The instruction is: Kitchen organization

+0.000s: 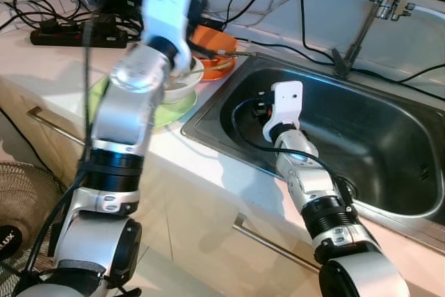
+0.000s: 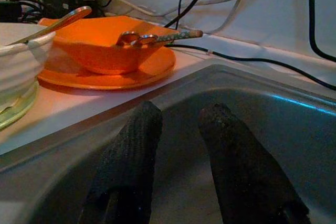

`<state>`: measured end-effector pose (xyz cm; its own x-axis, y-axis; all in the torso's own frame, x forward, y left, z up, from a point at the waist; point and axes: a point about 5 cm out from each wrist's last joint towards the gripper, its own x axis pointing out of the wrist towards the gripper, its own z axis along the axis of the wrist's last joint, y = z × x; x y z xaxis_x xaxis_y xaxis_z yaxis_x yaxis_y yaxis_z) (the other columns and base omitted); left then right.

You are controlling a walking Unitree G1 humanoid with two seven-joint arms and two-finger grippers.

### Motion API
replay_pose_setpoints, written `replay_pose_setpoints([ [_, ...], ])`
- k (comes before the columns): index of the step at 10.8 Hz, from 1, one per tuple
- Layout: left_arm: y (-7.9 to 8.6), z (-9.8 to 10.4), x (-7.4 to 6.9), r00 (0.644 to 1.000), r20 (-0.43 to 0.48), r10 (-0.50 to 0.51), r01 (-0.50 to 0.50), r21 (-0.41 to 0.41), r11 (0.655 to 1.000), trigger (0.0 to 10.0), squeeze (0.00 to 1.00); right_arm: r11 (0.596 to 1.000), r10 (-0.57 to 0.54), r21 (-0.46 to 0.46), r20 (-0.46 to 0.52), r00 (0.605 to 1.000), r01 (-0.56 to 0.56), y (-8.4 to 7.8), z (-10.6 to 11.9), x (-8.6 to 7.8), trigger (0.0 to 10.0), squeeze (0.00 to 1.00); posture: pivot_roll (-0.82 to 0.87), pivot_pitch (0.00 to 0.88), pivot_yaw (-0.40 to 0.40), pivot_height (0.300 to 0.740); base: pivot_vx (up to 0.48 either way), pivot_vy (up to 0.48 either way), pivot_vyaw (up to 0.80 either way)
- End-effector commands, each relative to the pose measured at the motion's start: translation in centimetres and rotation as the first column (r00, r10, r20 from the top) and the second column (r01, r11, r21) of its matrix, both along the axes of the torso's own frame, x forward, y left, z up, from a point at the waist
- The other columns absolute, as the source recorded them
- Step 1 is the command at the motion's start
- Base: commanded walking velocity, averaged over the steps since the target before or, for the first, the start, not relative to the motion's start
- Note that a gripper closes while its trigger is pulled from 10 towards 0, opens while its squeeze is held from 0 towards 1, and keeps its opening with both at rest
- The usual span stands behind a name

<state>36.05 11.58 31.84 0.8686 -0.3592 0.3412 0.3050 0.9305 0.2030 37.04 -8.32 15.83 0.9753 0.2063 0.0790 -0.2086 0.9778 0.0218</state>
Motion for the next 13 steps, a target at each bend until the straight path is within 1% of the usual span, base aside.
replay_pose_setpoints([
  [1, -0.8, 1.9, -0.7, 0.996, 0.054, -0.065, 0.069, -0.065, 0.996, 10.0, 0.00, 1.000, -0.005, 0.015, 0.015, 1.000, 0.005, -0.3, 0.4, 0.3, 10.0, 0.00, 0.25, 0.000, -0.086, 0.740, 0.000, 0.000, 0.00],
  [2, -1.5, 3.1, -1.5, 0.981, 0.099, -0.168, 0.184, -0.176, 0.967, 10.0, 0.00, 1.000, -0.011, 0.014, 0.021, 1.000, 0.011, -0.5, 0.6, 0.3, 10.0, 0.00, 0.25, 0.000, -0.085, 0.740, 0.000, 0.000, 0.00],
  [3, -2.4, 3.3, -2.1, 0.962, 0.116, -0.245, 0.265, -0.211, 0.941, 10.0, 0.00, 1.000, -0.020, 0.013, 0.026, 0.999, 0.020, -0.8, 0.7, 0.4, 10.0, 0.00, 0.24, 0.000, -0.080, 0.740, 0.000, 0.000, 0.00],
  [4, -3.2, 2.9, -2.5, 0.951, 0.107, -0.290, 0.308, -0.230, 0.923, 10.0, 0.00, 0.999, -0.033, 0.012, 0.027, 0.999, 0.033, -1.2, 0.7, 0.4, 10.0, 0.00, 0.23, 0.000, -0.077, 0.740, 0.000, 0.000, 0.00],
  [5, -3.8, 2.5, -2.6, 0.941, 0.087, -0.328, 0.339, -0.257, 0.905, 10.0, 0.00, 0.999, -0.046, 0.011, 0.029, 0.999, 0.046, -1.5, 0.7, 0.5, 10.0, 0.00, 0.23, 0.000, -0.073, 0.740, 0.000, 0.000, 0.00],
  [6, -4.5, 2.0, -2.6, 0.931, 0.069, -0.358, 0.363, -0.266, 0.893, 10.0, 0.00, 0.998, -0.062, 0.010, 0.036, 0.997, 0.062, -2.1, 0.9, 0.6, 10.0, 0.00, 0.23, 0.000, -0.067, 0.740, 0.000, 0.000, 0.00],
  [7, -4.6, 1.6, -2.5, 0.929, 0.056, -0.366, 0.367, -0.270, 0.890, 10.0, 0.00, 0.997, -0.073, -0.007, 0.054, 0.996, 0.074, -2.6, 1.1, 0.6, 10.0, 0.71, 0.22, 0.000, -0.061, 0.740, 0.000, 0.000, 0.00],
  [8, -4.7, 1.0, -2.2, 0.928, 0.036, -0.372, 0.366, -0.281, 0.887, 10.0, 0.00, 0.995, -0.094, -0.022, 0.088, 0.992, 0.096, -3.9, 1.6, 0.7, 10.0, 1.00, 0.22, 0.000, -0.056, 0.740, 0.000, 0.000, 0.00],
  [9, -4.7, 0.6, -2.0, 0.926, 0.022, -0.377, 0.367, -0.290, 0.884, 10.0, 0.00, 0.989, -0.136, -0.039, 0.106, 0.985, 0.141, -5.9, 2.0, 0.8, 10.0, 1.00, 0.21, 0.000, -0.049, 0.740, 0.000, 0.000, 0.00],
  [10, -4.5, 0.4, -1.8, 0.927, 0.014, -0.376, 0.363, -0.295, 0.884, 10.0, 0.00, 0.983, -0.164, -0.056, 0.120, 0.979, 0.172, -7.6, 2.2, 0.8, 10.0, 1.00, 0.21, 0.000, -0.042, 0.740, 0.000, 0.000, 0.00],
  [11, -4.4, -0.1, -1.6, 0.926, -0.001, -0.376, 0.359, -0.298, 0.884, 10.0, 0.00, 0.982, -0.170, -0.063, 0.130, 0.977, 0.179, -8.5, 2.4, 0.7, 10.0, 1.00, 0.20, 0.000, -0.034, 0.740, 0.000, 0.000, 0.00],
  [12, -4.4, -1.0, -1.5, 0.923, -0.025, -0.384, 0.359, -0.305, 0.882, 10.0, 0.00, 0.989, -0.119, -0.072, 0.139, 0.983, 0.130, -8.9, 2.5, 0.5, 10.0, 0.00, 0.20, 0.000, -0.028, 0.740, 0.000, 0.000, 0.00],
  [13, -4.6, -1.8, -1.5, 0.915, -0.041, -0.402, 0.369, -0.322, 0.872, 10.0, 0.00, 0.995, -0.077, -0.052, 0.138, 0.987, 0.085, -9.0, 2.6, 0.3, 10.0, 0.00, 0.19, 0.000, -0.026, 0.740, 0.000, 0.000, 0.00],
])
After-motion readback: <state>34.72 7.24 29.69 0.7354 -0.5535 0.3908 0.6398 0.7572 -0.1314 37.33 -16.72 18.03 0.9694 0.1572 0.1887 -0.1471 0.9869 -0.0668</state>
